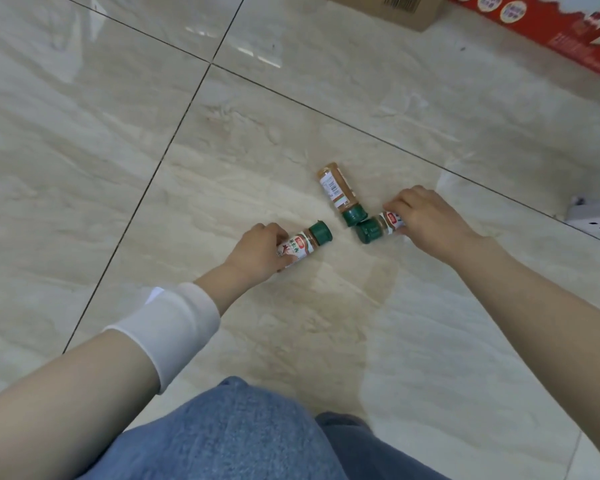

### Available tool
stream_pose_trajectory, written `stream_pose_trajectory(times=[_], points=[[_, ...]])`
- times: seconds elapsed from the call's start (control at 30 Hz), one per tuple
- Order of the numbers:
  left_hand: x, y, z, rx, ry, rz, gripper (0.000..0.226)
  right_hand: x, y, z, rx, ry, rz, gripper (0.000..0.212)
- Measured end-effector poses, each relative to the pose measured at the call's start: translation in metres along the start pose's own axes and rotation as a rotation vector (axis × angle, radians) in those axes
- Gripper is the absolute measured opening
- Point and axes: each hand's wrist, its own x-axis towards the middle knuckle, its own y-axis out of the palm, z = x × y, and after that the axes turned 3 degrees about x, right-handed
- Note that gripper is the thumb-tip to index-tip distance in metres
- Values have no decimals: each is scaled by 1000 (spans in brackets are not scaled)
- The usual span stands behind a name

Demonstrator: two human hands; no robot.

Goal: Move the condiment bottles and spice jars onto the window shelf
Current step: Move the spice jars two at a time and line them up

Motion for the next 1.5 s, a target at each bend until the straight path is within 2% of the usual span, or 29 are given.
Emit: stream_pose_trajectory(times=[0.23,0.33,0.4,0.47,0.6,0.83,0.9,1.0,1.2,1.33,1.5], points=[[-4,-5,-11,-32,-18,80,38,-12,-4,2,-25,27,64,47],[-24,-19,-24,-266,-107,138,32,-29,-32,21,107,207,109,43],[-53,-38,-39,-484,-180,160,28,-48,-63,36,272,347,162,44],[-89,-61,-60,-593,-210,150,32,-69,-104,54,474,491,214,42],[-172,-114,-111,-673,-227,100,34,-116,-194,94,949,779,101,39],[-331,-201,-202,-770,-195,76,36,-186,-352,174,1287,986,-187,43],[-373,-224,-226,-793,-184,68,43,-204,-398,192,1354,981,-199,45],[-435,-259,-264,-844,-158,31,39,-233,-467,210,1435,965,-211,47],[-535,-312,-339,-895,-61,-45,42,-305,-602,235,1535,881,-351,43],[-581,-332,-396,-935,45,-87,41,-346,-665,240,1508,824,-400,59],[-624,-355,-461,-933,230,-98,34,-381,-735,232,1424,774,-569,48]])
